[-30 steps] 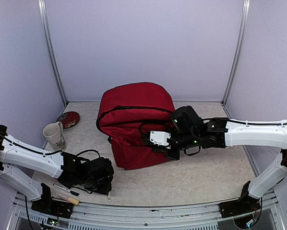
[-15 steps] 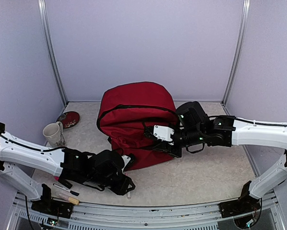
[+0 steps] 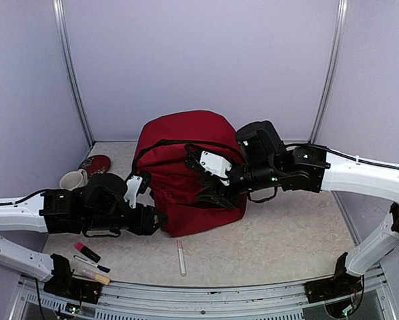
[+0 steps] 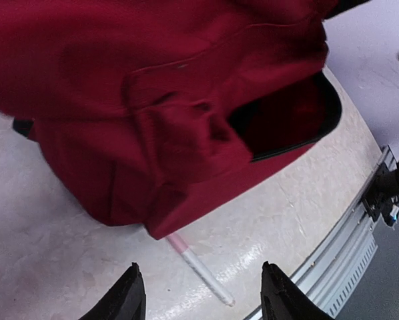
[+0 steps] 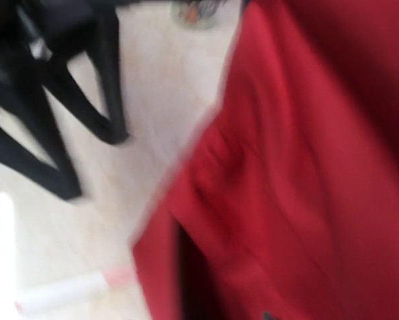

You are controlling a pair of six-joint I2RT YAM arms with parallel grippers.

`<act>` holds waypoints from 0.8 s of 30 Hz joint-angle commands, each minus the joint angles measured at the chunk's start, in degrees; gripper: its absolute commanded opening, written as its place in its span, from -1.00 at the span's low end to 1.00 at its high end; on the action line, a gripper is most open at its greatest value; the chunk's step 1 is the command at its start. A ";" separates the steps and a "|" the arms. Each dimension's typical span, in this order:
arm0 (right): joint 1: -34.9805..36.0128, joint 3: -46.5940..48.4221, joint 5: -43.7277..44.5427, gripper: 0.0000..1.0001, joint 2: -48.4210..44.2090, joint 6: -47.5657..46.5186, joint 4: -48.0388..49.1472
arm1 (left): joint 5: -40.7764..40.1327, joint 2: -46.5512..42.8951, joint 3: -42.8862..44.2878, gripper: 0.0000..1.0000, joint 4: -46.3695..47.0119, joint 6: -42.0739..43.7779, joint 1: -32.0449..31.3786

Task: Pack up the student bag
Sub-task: Place the lower front pocket of the student bag, then move the pen to the corner of the board.

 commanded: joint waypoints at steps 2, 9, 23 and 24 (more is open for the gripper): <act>9.86 5.79 10.19 -0.06 4.70 20.82 -3.77 | -4.79 -4.38 -4.43 0.21 -2.13 -2.96 4.41; 19.16 12.81 15.44 0.32 18.30 38.02 -11.51 | -8.59 -3.10 -3.73 0.61 -4.29 -1.76 7.67; 18.90 24.29 20.51 0.32 39.80 57.61 -23.65 | -10.29 -1.73 0.73 0.98 -8.37 5.85 14.52; 18.64 24.99 21.24 0.32 40.84 58.34 -24.72 | -10.32 -1.45 1.17 0.97 -7.81 6.91 14.52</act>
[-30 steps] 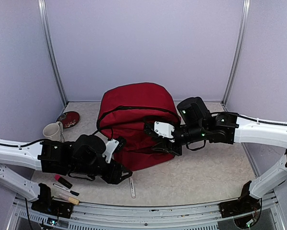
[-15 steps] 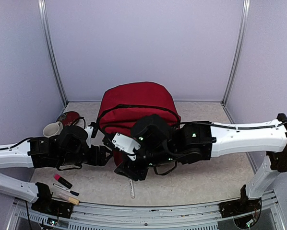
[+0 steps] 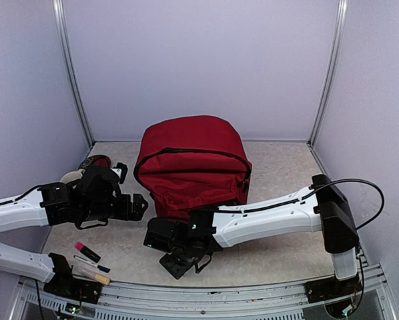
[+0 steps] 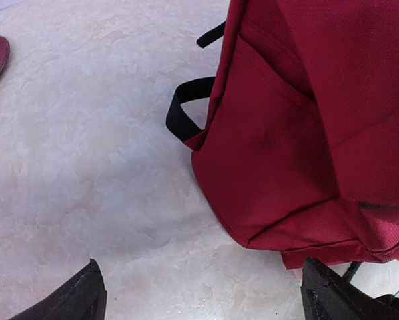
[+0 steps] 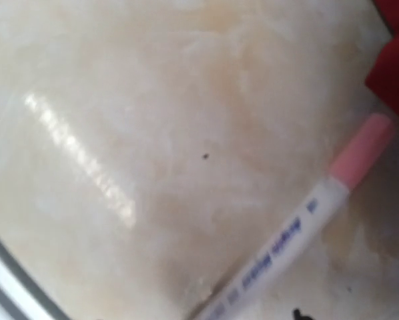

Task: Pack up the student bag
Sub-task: Move the pen to the corner of the board.

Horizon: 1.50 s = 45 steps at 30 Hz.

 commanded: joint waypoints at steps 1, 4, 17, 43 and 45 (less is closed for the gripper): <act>-1.05 4.27 3.97 0.32 3.93 6.87 -4.82 | -1.41 1.20 3.87 0.97 0.50 6.22 0.51; -1.74 6.29 5.58 0.29 6.59 8.53 -8.56 | -1.42 1.49 3.63 0.98 2.77 8.55 0.51; -3.98 5.94 -1.11 -0.53 9.81 2.95 -8.27 | 4.32 -2.88 1.11 0.97 5.86 11.64 5.47; -5.47 -3.89 -9.35 -0.56 7.33 -23.58 -20.75 | 7.02 -3.93 -0.27 0.97 6.30 12.46 7.02; -5.48 -2.95 -8.37 -0.70 8.37 -23.50 -21.33 | 6.95 -3.84 -0.15 0.98 6.30 12.53 7.02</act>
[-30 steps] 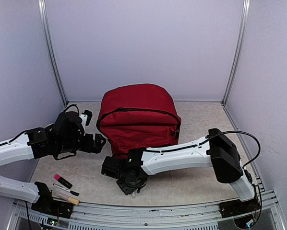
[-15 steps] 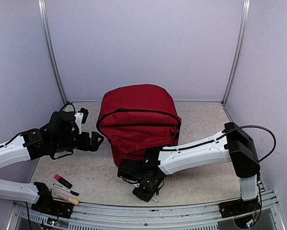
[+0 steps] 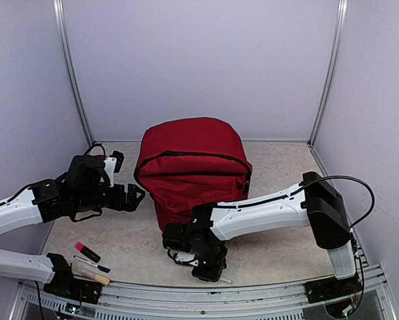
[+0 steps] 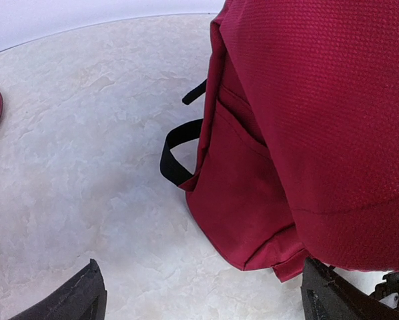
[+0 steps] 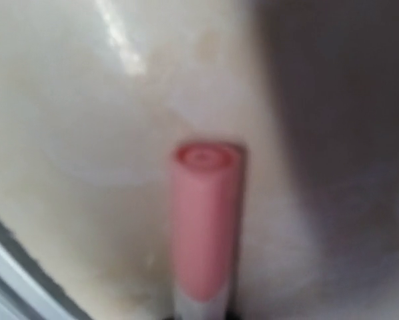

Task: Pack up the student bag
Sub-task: Move the pen to the corner of the board, then pick up the pen from the corner of the board.

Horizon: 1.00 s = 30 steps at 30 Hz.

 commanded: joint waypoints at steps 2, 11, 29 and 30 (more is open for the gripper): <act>-0.88 0.69 5.30 -0.89 6.15 -1.08 -1.91 | 0.47 -0.18 -0.66 0.97 1.49 0.99 0.35; 0.54 5.57 5.03 -1.00 4.14 -2.43 -1.04 | 1.67 0.31 -0.69 0.98 1.74 1.08 0.61; 1.54 5.95 1.56 -1.00 -3.28 -4.17 5.60 | 1.70 -0.40 -0.82 0.98 2.00 1.08 1.36; 1.58 5.87 1.50 -1.00 -3.71 -4.41 6.08 | 1.72 -0.46 -0.82 0.98 1.97 1.08 1.44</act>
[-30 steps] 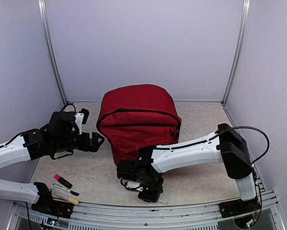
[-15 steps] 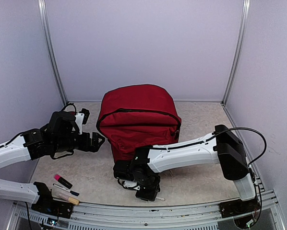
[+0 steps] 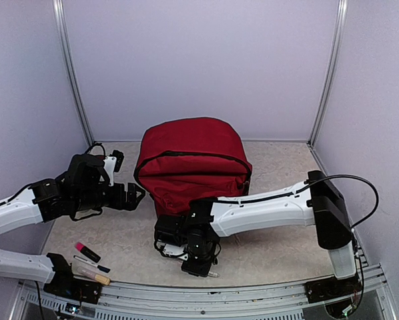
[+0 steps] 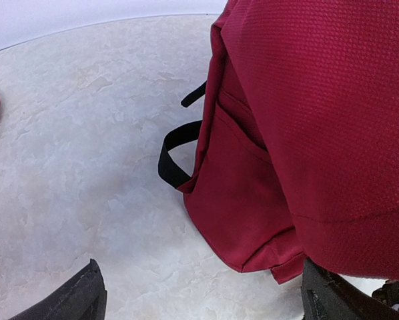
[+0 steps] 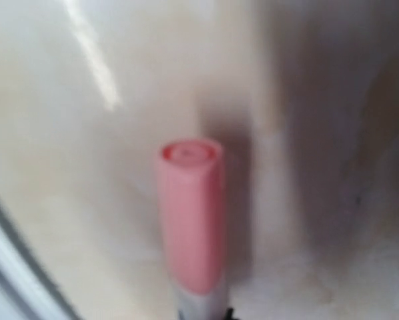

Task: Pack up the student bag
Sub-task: Pick up the pen from the corner of the board, then place the pen in the lower front pocket of the bag.

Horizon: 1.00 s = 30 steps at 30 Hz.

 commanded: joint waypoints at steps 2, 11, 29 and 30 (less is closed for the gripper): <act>0.94 0.56 -1.29 -1.00 -4.79 -1.62 4.24 | 0.26 -0.79 -0.80 0.97 1.31 0.99 0.73; 1.32 0.89 -1.95 -1.00 -16.40 -7.44 19.12 | 0.61 -2.99 -0.99 0.98 2.06 0.99 1.41; -12.22 -19.09 5.61 -1.00 -31.32 -26.17 39.67 | 0.85 -3.92 -1.61 0.98 2.86 0.99 1.54; -13.02 -19.86 5.49 -1.00 -31.44 -26.58 40.02 | 0.90 -3.80 -1.59 0.98 2.82 0.99 1.54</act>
